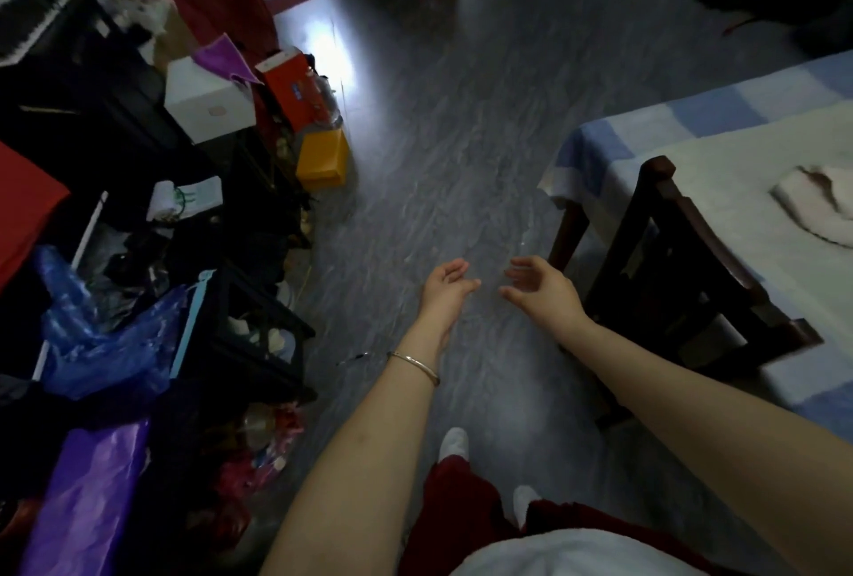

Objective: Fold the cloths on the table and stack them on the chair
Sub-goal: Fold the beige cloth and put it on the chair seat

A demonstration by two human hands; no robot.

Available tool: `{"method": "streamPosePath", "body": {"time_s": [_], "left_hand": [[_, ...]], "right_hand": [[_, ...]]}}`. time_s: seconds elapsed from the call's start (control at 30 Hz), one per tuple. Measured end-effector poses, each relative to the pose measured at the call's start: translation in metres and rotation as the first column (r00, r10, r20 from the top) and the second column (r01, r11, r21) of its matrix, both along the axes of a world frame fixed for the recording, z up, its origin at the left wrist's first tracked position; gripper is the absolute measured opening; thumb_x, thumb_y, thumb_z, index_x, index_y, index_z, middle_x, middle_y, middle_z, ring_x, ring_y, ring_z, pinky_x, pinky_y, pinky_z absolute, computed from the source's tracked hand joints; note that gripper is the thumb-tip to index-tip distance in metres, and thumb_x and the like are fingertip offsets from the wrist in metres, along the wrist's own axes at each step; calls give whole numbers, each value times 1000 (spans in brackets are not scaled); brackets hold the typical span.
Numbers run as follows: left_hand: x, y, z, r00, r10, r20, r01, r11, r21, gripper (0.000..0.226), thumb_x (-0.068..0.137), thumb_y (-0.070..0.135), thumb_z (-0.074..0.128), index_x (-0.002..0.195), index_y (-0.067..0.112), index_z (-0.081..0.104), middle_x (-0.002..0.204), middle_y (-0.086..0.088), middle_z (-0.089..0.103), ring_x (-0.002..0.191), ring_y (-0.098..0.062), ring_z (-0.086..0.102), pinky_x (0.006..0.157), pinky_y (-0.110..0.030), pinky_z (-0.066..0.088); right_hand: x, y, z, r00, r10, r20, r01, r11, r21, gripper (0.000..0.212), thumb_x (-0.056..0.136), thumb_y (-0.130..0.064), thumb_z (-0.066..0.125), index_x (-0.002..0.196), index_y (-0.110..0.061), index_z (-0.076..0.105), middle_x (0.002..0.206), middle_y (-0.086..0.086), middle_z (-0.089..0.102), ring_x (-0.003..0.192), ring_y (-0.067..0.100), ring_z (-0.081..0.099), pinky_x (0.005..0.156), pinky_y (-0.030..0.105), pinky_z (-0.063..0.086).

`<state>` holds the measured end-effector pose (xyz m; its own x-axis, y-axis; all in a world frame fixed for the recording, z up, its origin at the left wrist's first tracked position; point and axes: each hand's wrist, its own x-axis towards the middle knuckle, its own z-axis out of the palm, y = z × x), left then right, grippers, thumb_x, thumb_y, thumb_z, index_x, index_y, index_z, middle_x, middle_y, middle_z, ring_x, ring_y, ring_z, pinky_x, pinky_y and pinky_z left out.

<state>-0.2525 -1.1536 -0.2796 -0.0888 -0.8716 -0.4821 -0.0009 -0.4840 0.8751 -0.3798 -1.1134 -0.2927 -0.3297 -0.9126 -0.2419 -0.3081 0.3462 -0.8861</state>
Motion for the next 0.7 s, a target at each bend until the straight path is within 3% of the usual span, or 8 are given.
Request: {"method": "streamPosePath", "body": {"time_s": [0.7], "left_hand": [[-18,-161,7,915,-403,22,404,914,-45,48,85,-11,52,132,-4,42,140,-16,47,133,-22,43,93,-21,33]], "right_hand": [[8,-105,10,939,-342,-37,340,939,-52,46,78,-14,73,120,-9,56,116,7,66,106,20,62,98,31,47]]}}
